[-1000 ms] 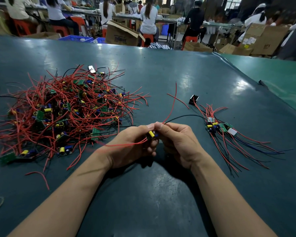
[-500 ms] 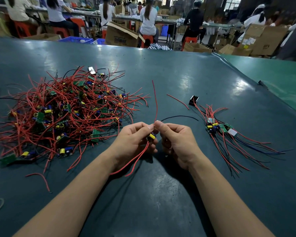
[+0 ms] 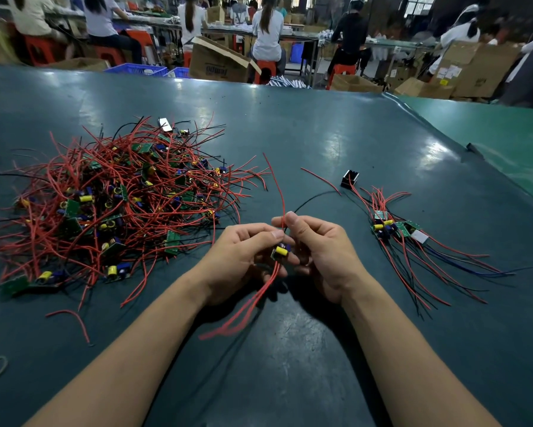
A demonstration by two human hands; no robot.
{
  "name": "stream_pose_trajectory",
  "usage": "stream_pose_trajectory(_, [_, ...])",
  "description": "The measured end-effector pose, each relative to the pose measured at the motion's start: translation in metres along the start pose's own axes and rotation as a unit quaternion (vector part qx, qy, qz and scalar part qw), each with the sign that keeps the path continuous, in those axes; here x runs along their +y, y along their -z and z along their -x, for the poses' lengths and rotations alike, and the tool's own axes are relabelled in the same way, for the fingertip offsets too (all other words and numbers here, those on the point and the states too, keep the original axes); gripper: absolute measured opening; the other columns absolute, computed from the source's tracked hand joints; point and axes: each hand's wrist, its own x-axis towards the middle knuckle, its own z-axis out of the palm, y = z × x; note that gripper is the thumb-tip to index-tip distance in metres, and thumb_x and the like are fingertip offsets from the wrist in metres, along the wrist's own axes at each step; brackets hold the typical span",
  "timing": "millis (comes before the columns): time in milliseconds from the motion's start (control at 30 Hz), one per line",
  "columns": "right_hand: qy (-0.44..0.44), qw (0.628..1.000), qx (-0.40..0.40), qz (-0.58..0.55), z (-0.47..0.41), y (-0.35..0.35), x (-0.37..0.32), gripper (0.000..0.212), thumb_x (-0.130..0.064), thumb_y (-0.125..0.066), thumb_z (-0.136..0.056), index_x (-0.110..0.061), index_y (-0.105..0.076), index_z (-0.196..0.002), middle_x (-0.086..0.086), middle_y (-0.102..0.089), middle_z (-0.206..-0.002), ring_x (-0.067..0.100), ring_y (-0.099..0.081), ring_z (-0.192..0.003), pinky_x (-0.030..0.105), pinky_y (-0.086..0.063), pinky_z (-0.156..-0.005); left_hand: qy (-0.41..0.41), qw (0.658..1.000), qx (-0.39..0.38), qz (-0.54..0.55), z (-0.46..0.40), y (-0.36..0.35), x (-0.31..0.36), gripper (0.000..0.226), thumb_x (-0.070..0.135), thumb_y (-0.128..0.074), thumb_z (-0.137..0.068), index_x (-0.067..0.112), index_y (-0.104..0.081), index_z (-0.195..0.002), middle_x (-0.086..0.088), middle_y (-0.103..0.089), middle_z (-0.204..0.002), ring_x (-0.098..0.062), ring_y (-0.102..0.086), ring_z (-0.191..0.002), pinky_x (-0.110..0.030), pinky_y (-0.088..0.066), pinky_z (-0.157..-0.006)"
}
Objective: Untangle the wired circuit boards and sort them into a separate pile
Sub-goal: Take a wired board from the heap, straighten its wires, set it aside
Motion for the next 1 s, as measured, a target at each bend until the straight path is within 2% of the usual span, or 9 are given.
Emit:
stream_pose_trajectory(100, [0.013,0.999,0.043,0.017,-0.002,0.002,0.003,0.021,-0.035,-0.076,-0.069,-0.015,-0.073,-0.066,0.005,-0.055,-0.054,0.010,-0.036,-0.035,0.015,-0.027,-0.034,0.000,1.000,-0.002,-0.009,0.000,-0.002,0.000,0.022,0.021,-0.056,-0.091,0.001,-0.066,-0.089,-0.019,-0.068,-0.070,-0.020,-0.061,-0.050,-0.023,-0.049,-0.045])
stream_pose_trajectory(167, [0.020,0.998,0.058,0.030,-0.002,0.002,0.005,0.020,-0.034,-0.078,-0.067,-0.014,-0.075,-0.068,0.004,-0.057,-0.053,0.010,-0.036,-0.035,0.016,-0.028,-0.035,-0.003,1.000,0.019,-0.018,-0.001,-0.003,-0.001,0.022,0.015,-0.051,-0.097,0.000,-0.063,-0.087,-0.018,-0.067,-0.066,-0.021,-0.060,-0.048,-0.023,-0.049,-0.045])
stream_pose_trajectory(300, [0.000,1.000,-0.001,0.031,0.000,0.003,0.003,0.025,-0.033,-0.078,-0.068,-0.012,-0.079,-0.081,0.003,-0.062,-0.057,0.011,-0.043,-0.037,0.017,-0.031,-0.036,-0.019,0.999,0.037,-0.028,0.001,-0.005,-0.003,0.024,0.011,-0.049,-0.099,0.003,-0.064,-0.082,-0.018,-0.066,-0.064,-0.020,-0.059,-0.046,-0.022,-0.047,-0.043])
stream_pose_trajectory(433, [-0.037,0.998,-0.049,0.007,0.003,0.008,-0.004,0.023,-0.028,-0.076,-0.070,-0.012,-0.080,-0.086,0.003,-0.059,-0.054,0.011,-0.047,-0.039,0.017,-0.033,-0.036,-0.009,0.999,0.004,-0.032,0.002,-0.004,0.000,0.023,0.012,-0.049,-0.098,0.000,-0.064,-0.086,-0.018,-0.069,-0.068,-0.020,-0.063,-0.050,-0.022,-0.050,-0.046])
stream_pose_trajectory(600, [-0.021,0.999,0.035,0.012,0.001,0.006,-0.006,0.018,-0.030,-0.077,-0.066,-0.013,-0.078,-0.070,-0.005,-0.040,-0.044,0.007,-0.033,-0.039,0.017,-0.027,-0.034,-0.010,0.999,-0.001,-0.044,0.004,-0.005,0.004,0.025,0.011,-0.050,-0.097,0.002,-0.063,-0.076,-0.019,-0.067,-0.066,-0.021,-0.063,-0.050,-0.022,-0.050,-0.049])
stream_pose_trajectory(700, [0.004,0.994,0.105,-0.031,-0.002,0.007,-0.008,0.015,-0.020,-0.075,-0.078,-0.009,-0.076,-0.068,-0.004,-0.035,-0.044,0.007,-0.030,-0.037,0.016,-0.025,-0.033,-0.013,0.999,-0.002,-0.045,0.005,-0.005,0.004,0.031,0.007,-0.050,-0.097,0.006,-0.065,-0.069,-0.019,-0.066,-0.062,-0.021,-0.060,-0.047,-0.022,-0.048,-0.047])
stream_pose_trajectory(800, [0.033,0.981,0.176,-0.079,-0.005,0.013,-0.014,0.015,-0.011,-0.068,-0.088,-0.004,-0.070,-0.074,-0.007,-0.048,-0.045,0.004,-0.030,-0.035,0.015,-0.025,-0.033,-0.009,0.998,-0.016,-0.056,0.006,-0.003,0.004,0.037,0.007,-0.051,-0.096,0.013,-0.068,-0.063,-0.017,-0.065,-0.060,-0.020,-0.058,-0.045,-0.022,-0.046,-0.045])
stream_pose_trajectory(867, [0.048,0.972,0.206,-0.103,-0.005,0.016,-0.016,0.014,-0.010,-0.067,-0.089,-0.002,-0.066,-0.078,-0.009,-0.057,-0.049,0.004,-0.030,-0.035,0.015,-0.025,-0.034,-0.007,0.998,-0.027,-0.064,0.006,-0.003,0.004,0.034,0.011,-0.057,-0.094,0.014,-0.068,-0.062,-0.015,-0.065,-0.060,-0.020,-0.057,-0.045,-0.023,-0.046,-0.045])
stream_pose_trajectory(1000, [0.051,0.970,0.204,-0.121,-0.006,0.019,-0.017,0.017,-0.015,-0.064,-0.092,-0.004,-0.063,-0.078,-0.009,-0.047,-0.047,0.004,-0.031,-0.036,0.015,-0.025,-0.034,-0.001,0.997,-0.035,-0.070,0.006,-0.003,0.004,0.025,0.021,-0.058,-0.083,0.014,-0.068,-0.062,-0.014,-0.064,-0.058,-0.022,-0.057,-0.046,-0.024,-0.046,-0.045])
